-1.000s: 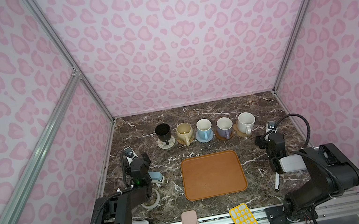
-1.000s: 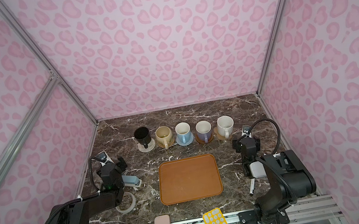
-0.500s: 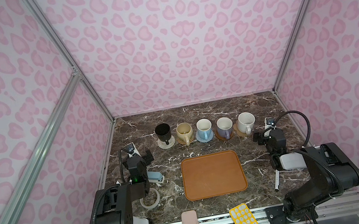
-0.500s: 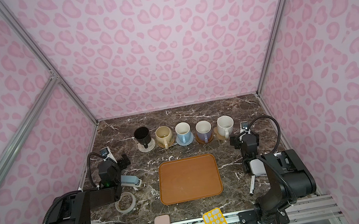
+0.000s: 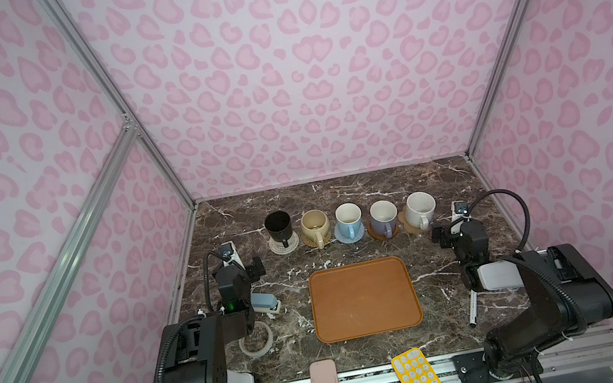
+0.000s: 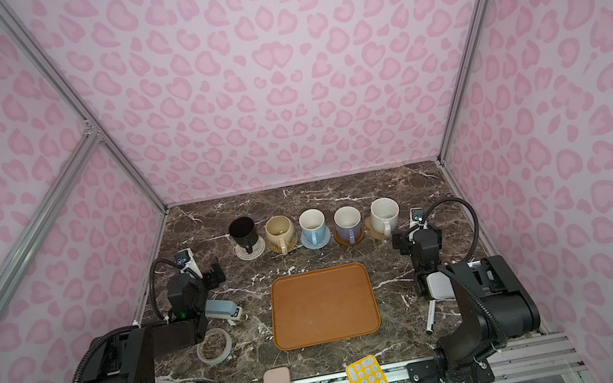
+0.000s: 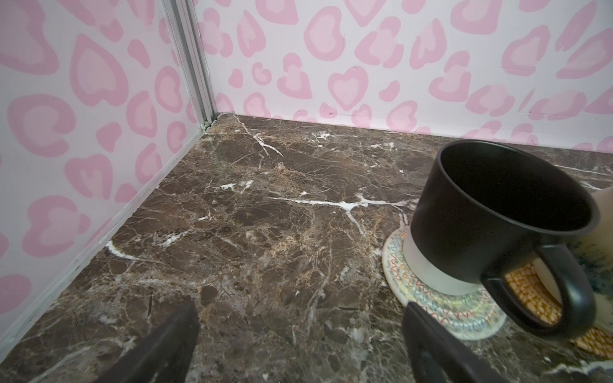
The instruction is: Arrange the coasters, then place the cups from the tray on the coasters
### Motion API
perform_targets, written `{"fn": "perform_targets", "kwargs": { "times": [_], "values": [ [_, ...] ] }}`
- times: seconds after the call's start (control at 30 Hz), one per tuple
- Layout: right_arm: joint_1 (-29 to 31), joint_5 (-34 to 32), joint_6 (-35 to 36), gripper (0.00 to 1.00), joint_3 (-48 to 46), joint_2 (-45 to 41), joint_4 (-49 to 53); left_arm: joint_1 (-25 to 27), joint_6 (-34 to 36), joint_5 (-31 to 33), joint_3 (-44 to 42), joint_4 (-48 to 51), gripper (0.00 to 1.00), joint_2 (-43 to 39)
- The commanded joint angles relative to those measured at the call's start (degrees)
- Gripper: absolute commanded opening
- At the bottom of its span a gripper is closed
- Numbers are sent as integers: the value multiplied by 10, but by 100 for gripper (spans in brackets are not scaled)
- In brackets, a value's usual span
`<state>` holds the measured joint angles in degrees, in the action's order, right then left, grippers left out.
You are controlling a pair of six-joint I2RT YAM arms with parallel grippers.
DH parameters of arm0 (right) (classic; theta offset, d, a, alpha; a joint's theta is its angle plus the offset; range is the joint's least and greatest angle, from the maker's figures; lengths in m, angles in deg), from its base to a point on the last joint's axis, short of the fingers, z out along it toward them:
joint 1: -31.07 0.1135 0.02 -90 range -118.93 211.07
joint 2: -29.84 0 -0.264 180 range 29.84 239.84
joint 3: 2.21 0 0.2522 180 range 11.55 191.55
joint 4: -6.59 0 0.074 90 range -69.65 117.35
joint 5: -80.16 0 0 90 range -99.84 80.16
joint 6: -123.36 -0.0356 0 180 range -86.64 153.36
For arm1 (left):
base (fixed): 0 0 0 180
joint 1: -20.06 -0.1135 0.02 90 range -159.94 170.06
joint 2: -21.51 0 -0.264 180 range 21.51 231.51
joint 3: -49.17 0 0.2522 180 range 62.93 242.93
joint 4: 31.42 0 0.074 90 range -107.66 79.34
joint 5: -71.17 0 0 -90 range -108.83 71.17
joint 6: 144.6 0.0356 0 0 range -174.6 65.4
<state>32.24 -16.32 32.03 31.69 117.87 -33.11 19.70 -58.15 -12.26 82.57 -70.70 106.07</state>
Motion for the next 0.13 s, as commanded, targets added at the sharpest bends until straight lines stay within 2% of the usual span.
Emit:
{"fn": "perform_targets", "kwargs": {
  "times": [0.0, 0.1],
  "values": [
    [1, -5, 3, 98, 2, 1, -4, -2, 7, -14, 7, -4, 97, 3],
    [0, -5, 3, 98, 1, 1, -4, -2, 8, -14, -1, -13, 97, -3]
  ]
}}
